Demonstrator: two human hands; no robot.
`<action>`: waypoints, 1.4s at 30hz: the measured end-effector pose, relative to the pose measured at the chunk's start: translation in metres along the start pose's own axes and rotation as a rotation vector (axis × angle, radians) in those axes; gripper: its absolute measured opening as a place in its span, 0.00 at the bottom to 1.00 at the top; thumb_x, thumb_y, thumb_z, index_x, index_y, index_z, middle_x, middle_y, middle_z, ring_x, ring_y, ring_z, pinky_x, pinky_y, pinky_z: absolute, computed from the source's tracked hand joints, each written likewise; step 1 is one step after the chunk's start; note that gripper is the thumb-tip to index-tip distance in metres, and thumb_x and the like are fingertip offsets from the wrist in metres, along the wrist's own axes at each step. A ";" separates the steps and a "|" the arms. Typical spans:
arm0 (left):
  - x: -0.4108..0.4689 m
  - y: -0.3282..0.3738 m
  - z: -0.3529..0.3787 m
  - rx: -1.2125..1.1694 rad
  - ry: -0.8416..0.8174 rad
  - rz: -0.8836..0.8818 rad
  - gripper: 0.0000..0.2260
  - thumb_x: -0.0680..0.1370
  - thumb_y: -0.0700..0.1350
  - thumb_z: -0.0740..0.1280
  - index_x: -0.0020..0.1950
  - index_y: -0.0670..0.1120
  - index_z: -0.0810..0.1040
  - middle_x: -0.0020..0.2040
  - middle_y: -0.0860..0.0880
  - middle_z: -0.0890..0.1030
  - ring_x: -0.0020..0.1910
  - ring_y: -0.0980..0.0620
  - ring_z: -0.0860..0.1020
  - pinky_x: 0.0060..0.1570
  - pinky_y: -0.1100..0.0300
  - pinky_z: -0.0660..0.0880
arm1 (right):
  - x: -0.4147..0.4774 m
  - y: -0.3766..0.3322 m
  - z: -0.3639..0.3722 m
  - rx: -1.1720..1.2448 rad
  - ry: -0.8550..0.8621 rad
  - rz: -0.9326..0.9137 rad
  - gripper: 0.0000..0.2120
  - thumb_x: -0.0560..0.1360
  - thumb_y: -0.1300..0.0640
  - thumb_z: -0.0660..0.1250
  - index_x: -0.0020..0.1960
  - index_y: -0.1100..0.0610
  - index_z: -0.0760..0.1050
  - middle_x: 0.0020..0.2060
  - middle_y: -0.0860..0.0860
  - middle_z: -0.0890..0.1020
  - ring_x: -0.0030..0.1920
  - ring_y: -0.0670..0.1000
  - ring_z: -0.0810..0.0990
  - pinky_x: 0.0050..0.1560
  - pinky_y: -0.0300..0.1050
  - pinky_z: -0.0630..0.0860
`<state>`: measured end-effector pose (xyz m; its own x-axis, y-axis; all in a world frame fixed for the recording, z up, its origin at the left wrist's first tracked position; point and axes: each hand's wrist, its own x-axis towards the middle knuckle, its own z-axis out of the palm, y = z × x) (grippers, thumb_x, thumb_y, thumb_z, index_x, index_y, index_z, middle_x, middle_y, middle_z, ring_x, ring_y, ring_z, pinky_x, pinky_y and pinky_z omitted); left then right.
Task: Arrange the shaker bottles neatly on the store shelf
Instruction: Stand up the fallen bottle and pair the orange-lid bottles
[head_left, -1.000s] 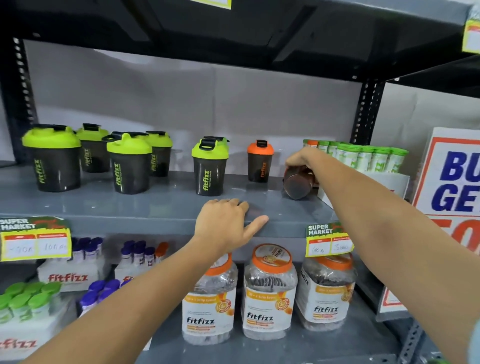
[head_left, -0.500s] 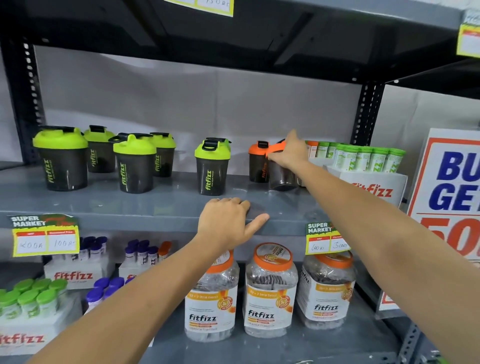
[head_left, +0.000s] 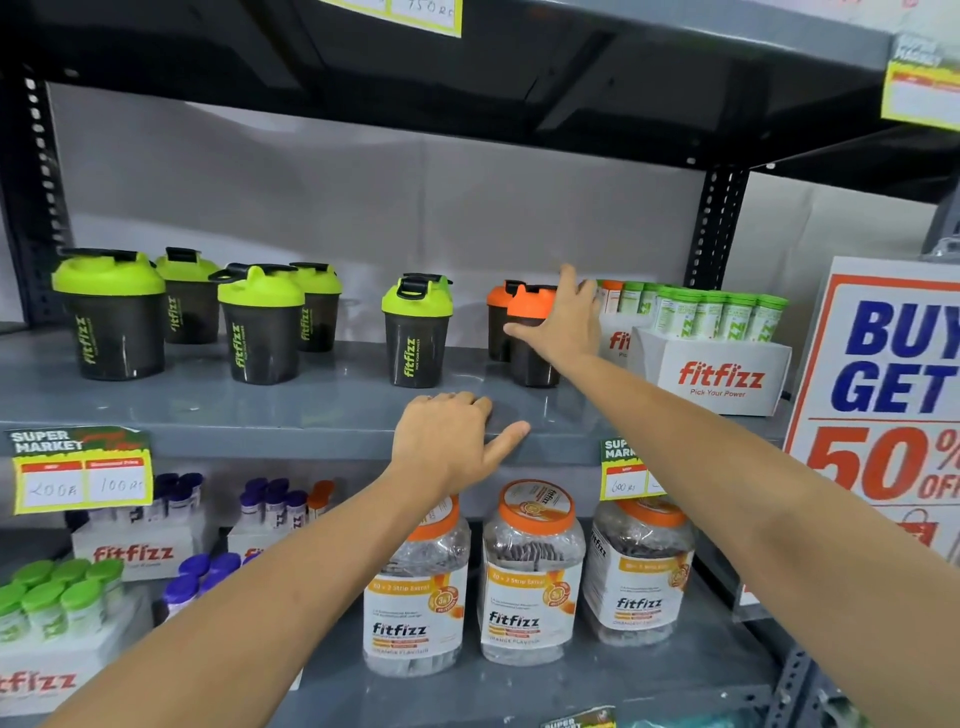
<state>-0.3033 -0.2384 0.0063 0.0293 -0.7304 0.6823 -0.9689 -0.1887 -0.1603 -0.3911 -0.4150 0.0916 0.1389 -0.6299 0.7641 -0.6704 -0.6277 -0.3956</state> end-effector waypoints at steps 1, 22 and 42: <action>0.000 0.000 0.000 -0.001 -0.004 -0.002 0.35 0.75 0.68 0.39 0.55 0.48 0.78 0.50 0.49 0.82 0.47 0.48 0.79 0.42 0.54 0.70 | -0.002 0.000 -0.001 -0.034 -0.004 -0.008 0.47 0.60 0.37 0.77 0.69 0.55 0.60 0.60 0.60 0.69 0.60 0.61 0.69 0.48 0.53 0.74; -0.002 0.001 0.000 0.006 -0.008 -0.029 0.37 0.74 0.69 0.37 0.55 0.49 0.78 0.49 0.50 0.81 0.46 0.49 0.79 0.39 0.54 0.71 | 0.057 -0.035 -0.044 -0.502 -0.339 0.006 0.46 0.62 0.19 0.52 0.57 0.57 0.74 0.46 0.55 0.77 0.51 0.60 0.78 0.39 0.48 0.68; -0.001 0.000 0.001 -0.011 -0.020 -0.044 0.39 0.73 0.70 0.36 0.58 0.48 0.77 0.53 0.50 0.81 0.50 0.48 0.79 0.44 0.54 0.75 | 0.075 -0.055 -0.066 -0.524 -0.879 -0.165 0.28 0.70 0.46 0.68 0.66 0.59 0.73 0.66 0.57 0.74 0.66 0.59 0.72 0.63 0.56 0.70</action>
<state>-0.3036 -0.2383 0.0051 0.0764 -0.7344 0.6744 -0.9692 -0.2135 -0.1226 -0.3923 -0.3976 0.2047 0.6002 -0.7973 0.0640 -0.7982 -0.5918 0.1122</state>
